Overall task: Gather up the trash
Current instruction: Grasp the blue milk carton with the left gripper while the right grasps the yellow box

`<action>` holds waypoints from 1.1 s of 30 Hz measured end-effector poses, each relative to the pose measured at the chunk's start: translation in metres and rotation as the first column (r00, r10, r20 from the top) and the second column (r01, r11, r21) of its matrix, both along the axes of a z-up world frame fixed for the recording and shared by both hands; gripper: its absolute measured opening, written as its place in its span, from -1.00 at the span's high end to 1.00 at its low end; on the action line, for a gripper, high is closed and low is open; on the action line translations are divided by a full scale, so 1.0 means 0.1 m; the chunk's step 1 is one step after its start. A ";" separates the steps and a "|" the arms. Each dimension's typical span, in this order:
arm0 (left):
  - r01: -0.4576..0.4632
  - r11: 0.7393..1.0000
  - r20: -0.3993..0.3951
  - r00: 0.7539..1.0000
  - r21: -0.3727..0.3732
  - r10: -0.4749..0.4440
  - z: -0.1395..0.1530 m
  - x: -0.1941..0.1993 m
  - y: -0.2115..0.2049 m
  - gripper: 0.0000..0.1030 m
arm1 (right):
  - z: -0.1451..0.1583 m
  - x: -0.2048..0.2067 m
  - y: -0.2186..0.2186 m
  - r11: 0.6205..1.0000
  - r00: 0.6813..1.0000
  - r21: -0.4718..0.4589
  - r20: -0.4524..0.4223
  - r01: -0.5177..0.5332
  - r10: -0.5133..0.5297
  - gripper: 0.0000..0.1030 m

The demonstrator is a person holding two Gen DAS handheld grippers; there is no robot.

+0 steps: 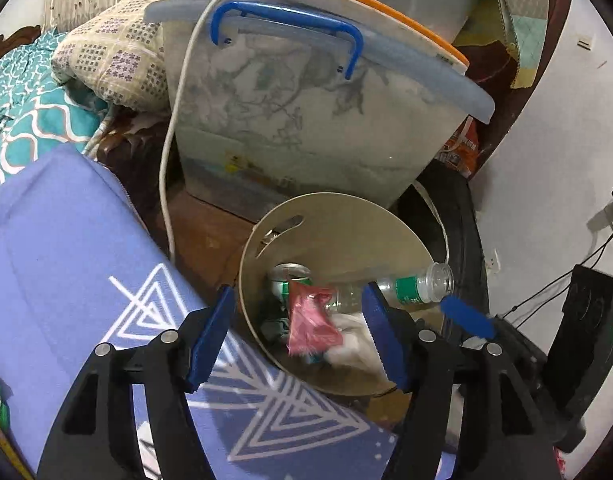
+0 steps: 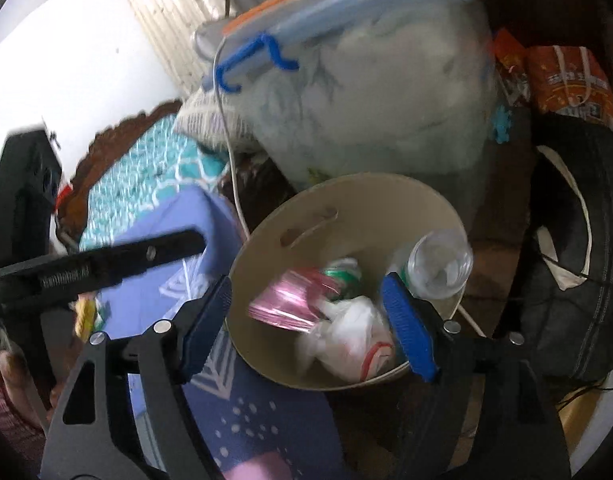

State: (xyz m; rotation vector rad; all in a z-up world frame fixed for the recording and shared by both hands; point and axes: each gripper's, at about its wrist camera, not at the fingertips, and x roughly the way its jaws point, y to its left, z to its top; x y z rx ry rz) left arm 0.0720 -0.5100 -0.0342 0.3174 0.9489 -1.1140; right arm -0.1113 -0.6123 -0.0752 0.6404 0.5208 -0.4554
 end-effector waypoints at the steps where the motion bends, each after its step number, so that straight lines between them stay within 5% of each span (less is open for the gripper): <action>1: -0.007 1.000 0.000 1.000 -0.016 0.007 0.05 0.01 0.10 -0.21 | 0.04 -0.04 0.01 1.000 1.000 -0.002 0.021 0.013 -0.013 -0.51; 6: -0.057 0.995 0.035 0.998 -0.080 0.060 0.29 0.03 0.77 -0.22 | 0.29 -0.04 0.16 1.000 0.995 -0.008 0.103 -0.007 0.008 -0.40; 12: -0.202 0.974 0.142 0.966 -0.098 0.215 0.47 0.09 2.10 -0.23 | 0.44 0.55 0.73 0.977 0.972 -0.005 0.102 -0.213 0.212 -0.28; 15: -0.337 0.937 0.209 0.914 -0.089 0.348 0.52 0.20 2.78 -0.35 | 0.46 0.96 1.15 0.944 0.940 -0.006 0.085 -0.331 0.330 -0.26; 19: -0.583 0.811 0.313 0.763 -0.042 0.565 0.50 0.52 3.63 -0.54 | 0.42 1.53 1.78 0.872 0.871 0.022 0.057 -0.490 0.488 -0.26; 22: -0.666 0.746 0.335 0.707 0.019 0.623 0.35 0.78 3.90 -0.68 | 0.31 1.97 2.21 0.806 0.810 0.080 0.029 -0.586 0.586 -0.27; 25: -0.655 0.752 0.294 0.734 0.068 0.612 0.15 0.92 3.94 -0.69 | 0.13 2.33 2.50 0.762 0.774 0.164 0.015 -0.627 0.634 -0.30; 30: -0.632 0.762 0.262 0.766 0.139 0.588 -0.14 1.04 3.84 -0.69 | 0.06 2.73 2.91 0.779 0.777 0.113 -0.072 -0.617 0.625 -0.59; 31: -0.627 0.765 0.248 0.772 0.145 0.585 -0.18 1.05 3.83 -0.57 | 0.08 2.76 2.97 0.772 0.767 0.090 -0.089 -0.629 0.635 -0.60; 32: -0.619 0.770 0.233 0.780 0.154 0.580 -0.22 1.06 3.84 -0.10 | 0.08 2.80 3.09 0.761 0.752 0.059 -0.122 -0.646 0.648 -0.59; 33: -0.604 0.781 0.205 0.794 0.156 0.573 -0.27 1.05 3.89 0.05 | 0.06 2.81 3.20 0.749 0.735 0.029 -0.167 -0.662 0.657 -0.55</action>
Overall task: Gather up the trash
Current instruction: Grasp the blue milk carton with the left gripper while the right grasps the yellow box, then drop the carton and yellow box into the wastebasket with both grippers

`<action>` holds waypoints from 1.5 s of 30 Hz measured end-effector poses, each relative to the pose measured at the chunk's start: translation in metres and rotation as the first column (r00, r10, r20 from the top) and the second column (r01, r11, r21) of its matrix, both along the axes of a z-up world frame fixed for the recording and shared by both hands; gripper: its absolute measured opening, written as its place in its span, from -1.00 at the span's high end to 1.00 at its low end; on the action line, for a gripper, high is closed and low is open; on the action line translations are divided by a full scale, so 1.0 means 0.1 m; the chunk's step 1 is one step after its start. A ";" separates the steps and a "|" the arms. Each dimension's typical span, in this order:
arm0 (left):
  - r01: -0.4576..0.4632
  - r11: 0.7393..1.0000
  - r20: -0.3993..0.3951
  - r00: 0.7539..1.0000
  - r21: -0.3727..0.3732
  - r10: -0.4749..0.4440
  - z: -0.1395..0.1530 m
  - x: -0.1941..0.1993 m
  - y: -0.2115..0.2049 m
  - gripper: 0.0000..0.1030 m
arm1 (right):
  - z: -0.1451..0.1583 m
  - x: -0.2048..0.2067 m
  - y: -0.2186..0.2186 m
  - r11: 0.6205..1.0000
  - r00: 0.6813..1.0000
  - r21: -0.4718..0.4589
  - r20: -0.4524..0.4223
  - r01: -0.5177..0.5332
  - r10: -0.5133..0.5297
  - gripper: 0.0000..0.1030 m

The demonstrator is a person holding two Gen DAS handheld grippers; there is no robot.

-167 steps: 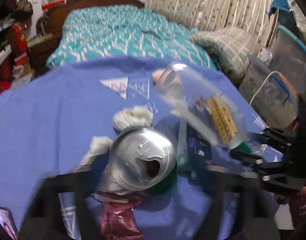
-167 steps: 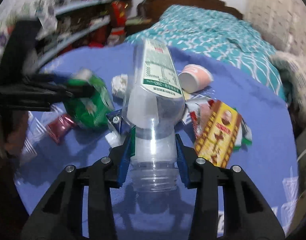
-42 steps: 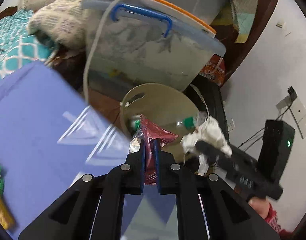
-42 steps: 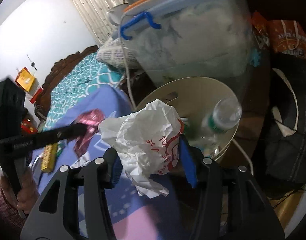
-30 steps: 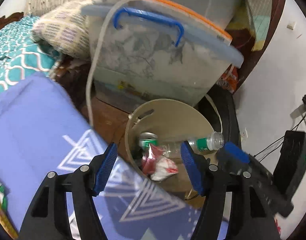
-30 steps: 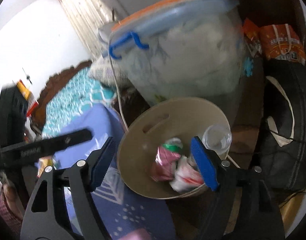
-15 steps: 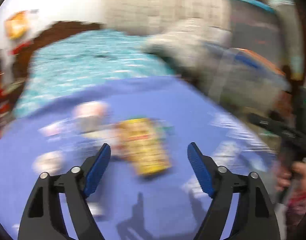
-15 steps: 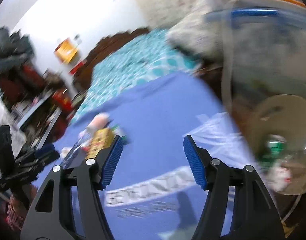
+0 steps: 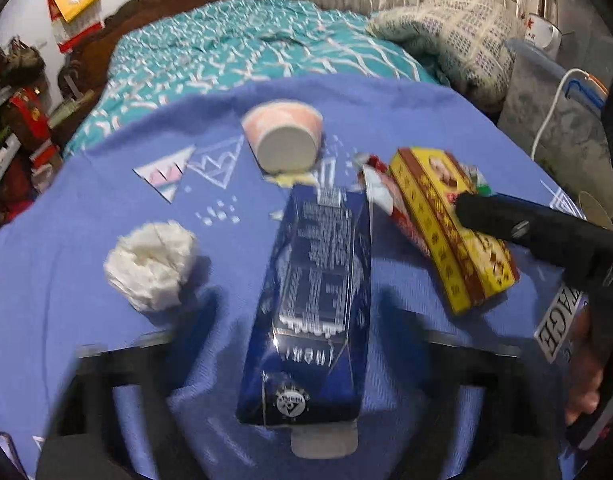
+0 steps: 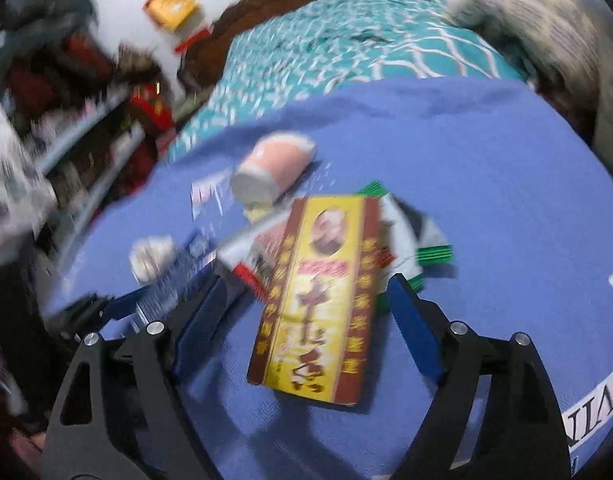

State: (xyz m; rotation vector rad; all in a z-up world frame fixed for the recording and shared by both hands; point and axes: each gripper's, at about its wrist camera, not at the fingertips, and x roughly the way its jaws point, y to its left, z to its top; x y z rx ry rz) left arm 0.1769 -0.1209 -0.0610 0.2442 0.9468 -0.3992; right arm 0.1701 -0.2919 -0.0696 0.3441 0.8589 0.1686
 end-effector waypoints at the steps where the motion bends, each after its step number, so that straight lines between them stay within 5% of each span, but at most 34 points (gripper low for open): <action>1: 0.001 1.000 -0.017 1.000 -0.013 -0.002 -0.02 -0.01 0.03 0.07 | -0.03 -0.02 0.07 0.999 1.000 -0.037 -0.013 -0.015 0.015 -0.25; 10: 0.048 0.989 -0.047 0.997 -0.143 -0.055 0.12 -0.68 0.52 0.08 | 0.14 -1.18 -0.07 0.996 0.996 -0.077 0.074 -0.054 0.059 -0.24; 16: 0.103 0.971 -0.079 0.989 -0.215 -0.122 0.15 -1.01 0.44 0.08 | 0.07 -1.87 -0.24 0.988 0.998 -0.150 0.059 0.020 -0.012 -0.25; 18: 0.133 0.970 -0.066 0.987 -0.204 -0.149 0.15 -1.11 0.29 0.08 | 0.01 -1.97 -0.31 0.987 0.997 -0.152 0.048 0.059 -0.052 -0.29; 21: 0.173 0.970 -0.055 0.981 -0.169 -0.185 0.09 -1.22 0.08 0.06 | -0.05 -2.12 -0.38 0.981 0.993 -0.161 0.036 0.113 -0.108 -0.62; 26: 0.154 0.984 -0.044 0.986 -0.091 -0.158 -0.01 -1.32 -0.06 -0.40 | -0.09 -2.31 -0.26 0.979 0.993 -0.167 0.044 0.117 -0.111 -0.63; 29: 0.151 0.987 -0.009 0.988 -0.060 -0.152 0.02 -1.34 -0.06 -0.40 | -0.13 -2.32 -0.13 0.973 0.995 -0.213 0.049 0.091 -0.083 -0.58; 31: 0.151 0.988 -0.006 0.988 -0.042 -0.151 0.00 -1.36 -0.07 -0.36 | -0.17 -2.29 -0.10 0.966 0.996 -0.246 0.033 0.084 -0.078 -0.27; 32: 0.160 0.986 -0.009 0.987 -0.041 -0.160 -0.01 -1.36 -0.08 0.09 | -0.18 -2.30 -0.12 0.967 0.996 -0.241 0.035 0.082 -0.076 -0.26; 34: 0.180 0.983 -0.016 0.983 -0.029 -0.181 -0.02 -1.38 -0.15 0.08 | -0.16 -2.34 -0.20 0.967 0.993 -0.229 0.059 0.109 -0.098 -0.25; 39: 0.289 0.952 -0.050 0.954 -0.105 -0.295 0.11 -1.34 -0.54 0.09 | -0.01 -2.55 -0.67 0.951 0.961 -0.166 0.144 0.259 -0.237 -0.24; 45: 0.495 0.846 -0.033 0.859 -0.196 -0.511 0.40 -1.32 -1.66 0.08 | 0.10 -2.80 -1.56 0.874 0.874 -0.116 0.190 0.471 -0.446 -0.24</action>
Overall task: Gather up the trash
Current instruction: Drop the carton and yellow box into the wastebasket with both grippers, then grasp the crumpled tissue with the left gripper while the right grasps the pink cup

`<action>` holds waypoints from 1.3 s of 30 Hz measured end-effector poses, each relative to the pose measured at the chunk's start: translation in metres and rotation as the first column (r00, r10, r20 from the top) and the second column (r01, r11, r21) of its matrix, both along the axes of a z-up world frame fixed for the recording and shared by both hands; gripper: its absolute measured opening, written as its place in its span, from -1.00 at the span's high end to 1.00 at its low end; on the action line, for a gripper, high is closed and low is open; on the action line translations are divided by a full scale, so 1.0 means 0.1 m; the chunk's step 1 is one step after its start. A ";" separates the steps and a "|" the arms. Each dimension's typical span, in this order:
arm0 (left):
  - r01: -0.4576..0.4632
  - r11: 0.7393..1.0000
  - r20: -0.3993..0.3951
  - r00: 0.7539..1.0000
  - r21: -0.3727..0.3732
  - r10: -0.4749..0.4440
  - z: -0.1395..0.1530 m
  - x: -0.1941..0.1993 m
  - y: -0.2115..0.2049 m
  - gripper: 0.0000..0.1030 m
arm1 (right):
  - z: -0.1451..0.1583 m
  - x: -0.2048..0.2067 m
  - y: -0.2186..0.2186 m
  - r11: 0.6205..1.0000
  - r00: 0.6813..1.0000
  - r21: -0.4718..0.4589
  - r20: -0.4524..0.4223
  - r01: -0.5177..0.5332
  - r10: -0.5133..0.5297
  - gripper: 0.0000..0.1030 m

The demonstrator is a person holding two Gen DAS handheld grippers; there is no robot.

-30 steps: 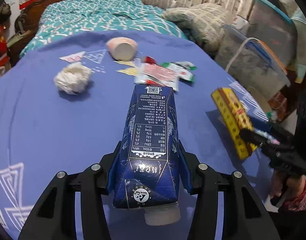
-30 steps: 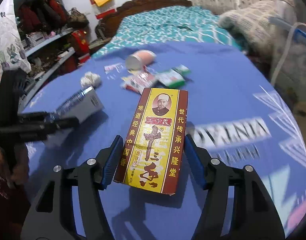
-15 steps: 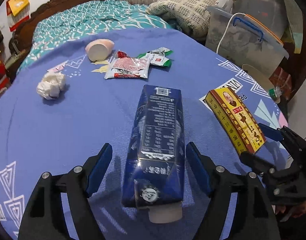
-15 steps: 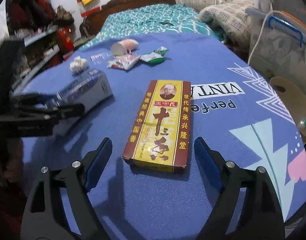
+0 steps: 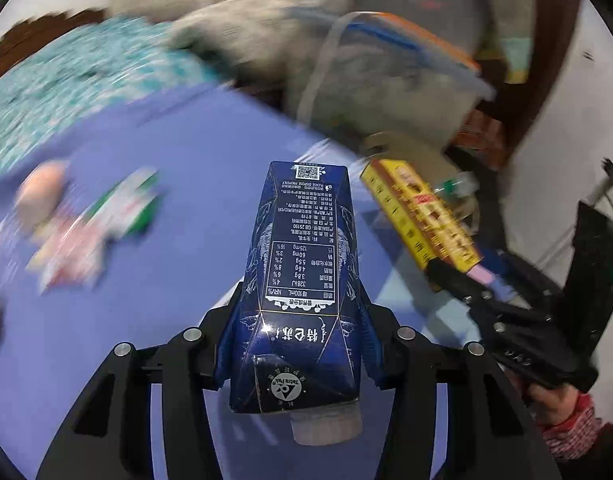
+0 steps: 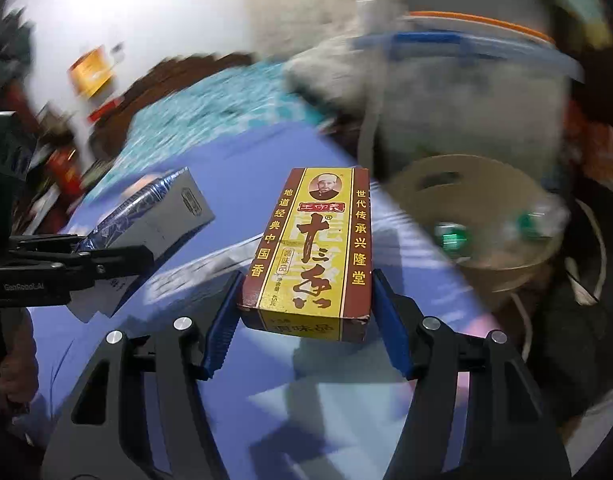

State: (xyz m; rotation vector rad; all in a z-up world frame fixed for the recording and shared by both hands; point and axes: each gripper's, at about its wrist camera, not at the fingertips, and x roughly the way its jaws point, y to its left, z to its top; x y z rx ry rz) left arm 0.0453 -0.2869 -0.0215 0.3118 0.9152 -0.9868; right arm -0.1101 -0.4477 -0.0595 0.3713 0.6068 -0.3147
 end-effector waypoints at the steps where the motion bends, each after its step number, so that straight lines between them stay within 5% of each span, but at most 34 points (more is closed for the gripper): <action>1: 0.027 1.000 0.004 1.000 -0.002 -0.027 0.02 0.00 -0.17 0.08 | 0.00 -0.06 -0.20 0.999 0.999 0.027 0.011 0.041 -0.042 -0.24; 4: 0.134 0.991 -0.044 0.990 -0.009 -0.134 0.06 0.06 -0.97 0.08 | -0.07 -0.15 -0.71 0.986 0.992 0.105 0.007 0.127 -0.128 -0.24; 9: 0.205 0.979 -0.056 0.978 0.025 -0.203 -0.06 0.13 -1.94 0.07 | -0.15 -0.16 -1.16 0.970 0.976 0.109 -0.022 0.217 -0.216 -0.29; 11: 0.214 0.975 -0.058 0.976 0.061 -0.210 -0.17 0.15 -2.22 -0.11 | -0.18 -0.15 -1.29 0.961 0.970 0.132 -0.033 0.243 -0.240 -0.55; 13: 0.179 0.978 -0.035 0.984 0.110 -0.176 -0.30 0.17 -2.42 -0.57 | -0.18 -0.16 -1.30 0.955 0.963 0.127 -0.023 0.268 -0.268 -0.57; 17: 0.157 0.985 -0.025 0.988 0.072 -0.155 -0.23 0.20 -2.33 -0.46 | -0.04 -0.33 -1.27 0.947 0.947 0.103 0.074 0.303 -0.311 -0.52; 24: 0.101 0.994 0.059 0.993 -0.035 -0.099 0.07 0.09 -1.36 -0.46 | 0.16 -0.27 -1.00 0.961 0.950 0.113 0.160 0.251 -0.267 -0.29; 33: -0.169 0.985 0.065 0.984 0.023 0.167 -0.14 0.29 0.58 -0.46 | 0.14 0.56 -0.10 0.989 0.992 0.136 0.122 -0.054 0.037 -0.24; 35: -0.287 0.957 0.095 0.954 0.033 0.283 -0.10 0.43 1.06 -0.49 | 0.11 0.82 0.18 0.978 0.986 0.147 0.098 -0.147 0.134 -0.26; 37: -0.428 0.903 0.114 0.899 0.034 0.422 -0.05 0.65 1.55 -0.59 | 0.08 1.08 0.43 0.952 0.968 0.181 0.079 -0.249 0.238 -0.27; 39: -0.599 0.800 0.143 0.794 0.028 0.590 0.02 0.96 2.11 -0.85 | 0.05 1.37 0.67 0.912 0.938 0.219 0.073 -0.348 0.340 -0.27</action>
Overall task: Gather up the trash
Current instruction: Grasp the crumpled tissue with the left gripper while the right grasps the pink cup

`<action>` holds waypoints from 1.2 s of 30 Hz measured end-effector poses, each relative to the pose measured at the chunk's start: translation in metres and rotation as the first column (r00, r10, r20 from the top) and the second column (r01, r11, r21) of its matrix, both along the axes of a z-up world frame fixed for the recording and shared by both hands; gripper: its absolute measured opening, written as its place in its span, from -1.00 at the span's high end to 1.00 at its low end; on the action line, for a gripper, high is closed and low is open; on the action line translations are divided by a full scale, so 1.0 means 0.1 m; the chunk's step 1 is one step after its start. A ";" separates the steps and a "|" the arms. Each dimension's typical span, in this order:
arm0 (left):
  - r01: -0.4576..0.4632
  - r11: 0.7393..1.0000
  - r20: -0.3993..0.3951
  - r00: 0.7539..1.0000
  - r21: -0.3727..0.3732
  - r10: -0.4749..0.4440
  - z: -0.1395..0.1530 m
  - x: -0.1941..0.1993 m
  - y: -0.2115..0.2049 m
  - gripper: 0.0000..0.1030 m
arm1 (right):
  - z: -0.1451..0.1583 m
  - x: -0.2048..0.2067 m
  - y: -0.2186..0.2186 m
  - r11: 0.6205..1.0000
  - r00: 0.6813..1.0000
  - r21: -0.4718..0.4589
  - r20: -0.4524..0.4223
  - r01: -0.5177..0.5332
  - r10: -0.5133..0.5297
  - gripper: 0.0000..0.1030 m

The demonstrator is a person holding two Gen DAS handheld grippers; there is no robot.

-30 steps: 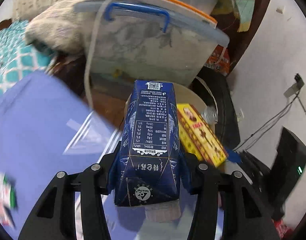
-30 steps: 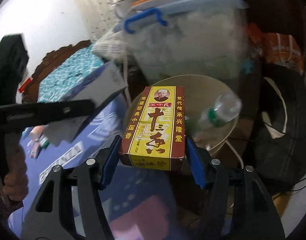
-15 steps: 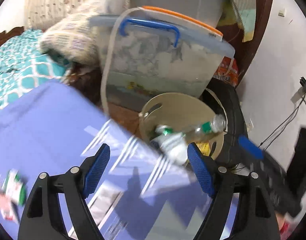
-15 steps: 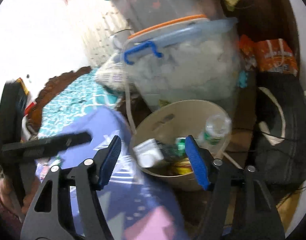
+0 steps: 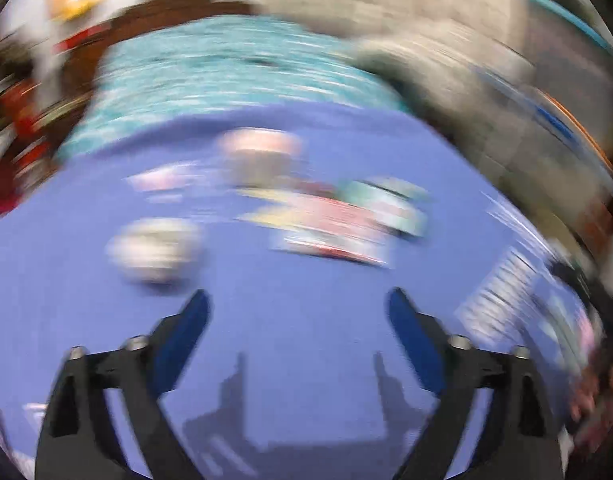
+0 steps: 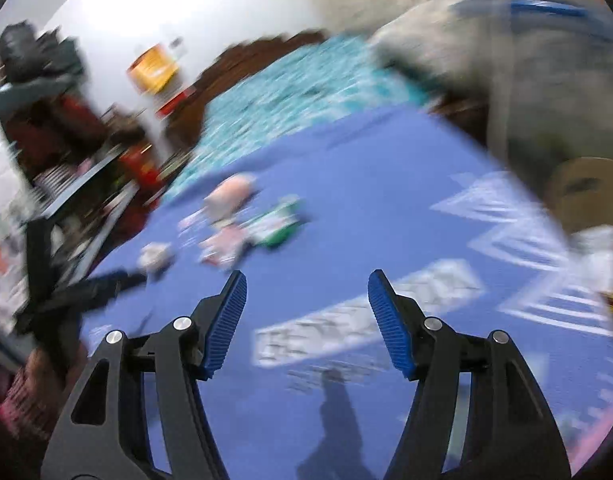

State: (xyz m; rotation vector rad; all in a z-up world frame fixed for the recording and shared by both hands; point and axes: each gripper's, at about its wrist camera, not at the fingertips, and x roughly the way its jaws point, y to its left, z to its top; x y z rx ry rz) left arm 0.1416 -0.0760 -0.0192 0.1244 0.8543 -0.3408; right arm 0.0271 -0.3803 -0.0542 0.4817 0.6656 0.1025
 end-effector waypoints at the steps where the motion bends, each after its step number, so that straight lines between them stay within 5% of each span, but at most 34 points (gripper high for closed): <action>1: -0.064 0.998 0.009 0.998 0.004 0.064 0.02 0.11 0.16 -0.83 | -0.01 0.13 0.11 0.999 0.999 0.004 -0.009 -0.039 0.039 -0.27; 4: -0.197 0.980 -0.033 0.980 -0.013 0.196 -0.07 0.59 0.61 -0.83 | -0.04 0.62 0.42 0.989 0.988 0.002 -0.048 -0.150 0.150 -0.27; 10: -0.134 0.991 -0.106 0.985 0.013 0.135 -0.40 1.03 0.46 -0.81 | -0.02 1.88 0.73 0.968 0.961 0.041 -0.114 -0.248 0.251 -0.43; 13: -0.098 0.995 -0.129 0.986 0.025 0.101 -0.56 1.05 0.37 -0.14 | -0.01 2.59 0.76 0.978 0.967 0.067 -0.151 -0.197 0.205 -0.59; 15: -0.069 0.997 -0.105 0.992 -0.027 0.066 -0.53 1.02 0.38 -0.07 | -0.08 3.01 0.91 0.981 0.960 0.066 -0.201 -0.183 0.193 -0.63; 20: -0.026 1.000 -0.086 0.996 -0.016 0.025 -0.53 0.95 0.31 -0.03 | -0.48 3.59 1.23 0.976 0.920 0.142 -0.335 -0.162 0.202 -0.58; 25: -0.054 0.997 -0.112 0.993 -0.057 0.047 -0.55 1.02 0.39 -0.03 | -0.45 3.43 1.51 0.982 0.934 0.031 -0.302 -0.188 0.189 -0.20; 31: -0.071 0.991 -0.110 0.992 -0.114 0.058 -0.50 1.01 0.51 -0.04 | -0.09 2.90 1.63 0.973 0.945 -0.002 -0.239 -0.229 0.222 -0.15; 36: -0.024 0.988 -0.108 0.994 -0.151 0.008 -0.43 0.90 0.49 -0.03 | 0.42 1.90 1.32 0.975 0.970 -0.017 -0.109 -0.222 0.219 -0.15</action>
